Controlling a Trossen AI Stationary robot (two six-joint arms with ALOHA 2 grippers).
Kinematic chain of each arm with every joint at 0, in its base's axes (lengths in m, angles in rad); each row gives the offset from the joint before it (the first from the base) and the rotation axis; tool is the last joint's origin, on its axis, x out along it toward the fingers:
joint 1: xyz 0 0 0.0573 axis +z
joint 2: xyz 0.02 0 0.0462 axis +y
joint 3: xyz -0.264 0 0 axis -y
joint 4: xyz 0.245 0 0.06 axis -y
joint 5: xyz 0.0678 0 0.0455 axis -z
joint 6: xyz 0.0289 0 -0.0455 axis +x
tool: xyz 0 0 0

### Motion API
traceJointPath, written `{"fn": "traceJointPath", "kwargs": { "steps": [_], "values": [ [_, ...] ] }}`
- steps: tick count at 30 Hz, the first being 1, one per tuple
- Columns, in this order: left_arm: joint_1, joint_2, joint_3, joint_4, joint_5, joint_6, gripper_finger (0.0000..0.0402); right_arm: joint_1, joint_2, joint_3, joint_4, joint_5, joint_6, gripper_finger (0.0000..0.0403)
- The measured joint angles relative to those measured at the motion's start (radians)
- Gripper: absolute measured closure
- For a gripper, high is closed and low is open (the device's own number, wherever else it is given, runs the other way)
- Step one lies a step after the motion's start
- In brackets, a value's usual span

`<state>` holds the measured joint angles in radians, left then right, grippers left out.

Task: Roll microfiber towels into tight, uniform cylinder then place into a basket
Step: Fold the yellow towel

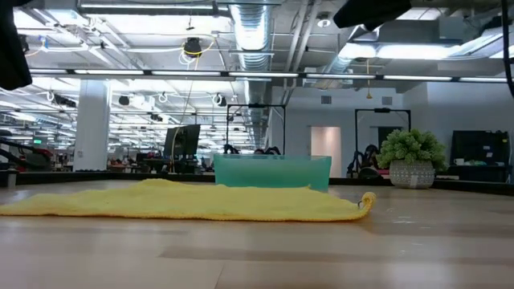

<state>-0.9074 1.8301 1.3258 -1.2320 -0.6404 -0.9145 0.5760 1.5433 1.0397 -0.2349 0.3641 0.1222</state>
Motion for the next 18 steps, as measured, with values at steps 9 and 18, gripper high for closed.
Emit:
{"fn": "traceJointPath", "kwargs": {
  "steps": [9, 18],
  "values": [
    [0.023, 0.001, 0.0, 0.03, 0.058, 0.045, 0.0359, -0.002, 0.0, 0.0, -0.014, -0.055, 0.003, 0.03],
    [0.045, 0.003, 0.0, 0.031, 0.078, 0.014, 0.0256, -0.001, 0.0, 0.0, -0.014, -0.139, 0.082, 0.0208]
  ]
}}
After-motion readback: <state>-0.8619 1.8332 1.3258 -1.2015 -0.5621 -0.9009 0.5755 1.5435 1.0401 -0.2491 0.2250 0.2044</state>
